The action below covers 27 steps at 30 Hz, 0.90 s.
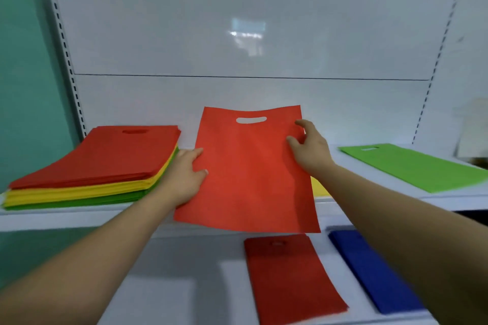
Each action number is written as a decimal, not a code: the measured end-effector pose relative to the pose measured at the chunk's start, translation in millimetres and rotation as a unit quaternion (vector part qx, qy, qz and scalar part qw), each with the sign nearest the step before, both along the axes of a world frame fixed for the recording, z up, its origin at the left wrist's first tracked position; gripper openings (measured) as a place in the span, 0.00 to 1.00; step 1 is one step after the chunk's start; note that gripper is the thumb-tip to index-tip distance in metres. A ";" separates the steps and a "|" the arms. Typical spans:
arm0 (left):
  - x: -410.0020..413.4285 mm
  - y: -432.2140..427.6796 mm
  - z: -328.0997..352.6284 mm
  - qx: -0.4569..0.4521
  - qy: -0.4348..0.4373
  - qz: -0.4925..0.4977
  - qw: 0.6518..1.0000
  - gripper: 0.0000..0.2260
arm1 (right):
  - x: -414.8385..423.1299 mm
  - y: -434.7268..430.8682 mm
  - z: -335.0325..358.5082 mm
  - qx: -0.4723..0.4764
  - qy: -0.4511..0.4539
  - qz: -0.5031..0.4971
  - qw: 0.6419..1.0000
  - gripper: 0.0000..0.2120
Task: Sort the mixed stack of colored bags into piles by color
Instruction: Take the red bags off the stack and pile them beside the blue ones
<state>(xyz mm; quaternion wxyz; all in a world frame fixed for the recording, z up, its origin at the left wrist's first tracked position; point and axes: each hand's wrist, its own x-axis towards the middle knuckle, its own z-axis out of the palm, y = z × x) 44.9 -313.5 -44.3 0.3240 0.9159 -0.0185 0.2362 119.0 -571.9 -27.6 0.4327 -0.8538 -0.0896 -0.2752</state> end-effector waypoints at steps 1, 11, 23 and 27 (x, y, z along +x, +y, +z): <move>-5.3 -5.6 -3.2 -0.007 0.005 -0.005 1.000 0.26 | -5.3 -7.5 -2.8 0.002 0.010 -0.002 1.000 0.22; -106.2 -57.6 -97.6 -0.070 0.085 -0.044 0.993 0.29 | -123.4 -67.0 -102.8 -0.075 0.104 -0.055 0.990 0.21; -165.6 -112.8 -177.3 -0.112 0.180 -0.017 0.977 0.28 | -168.1 -122.1 -177.3 -0.096 0.201 -0.015 0.975 0.20; -165.5 -135.1 -200.9 -0.105 0.215 0.009 0.971 0.28 | -158.7 -141.3 -204.4 -0.097 0.235 0.008 0.967 0.20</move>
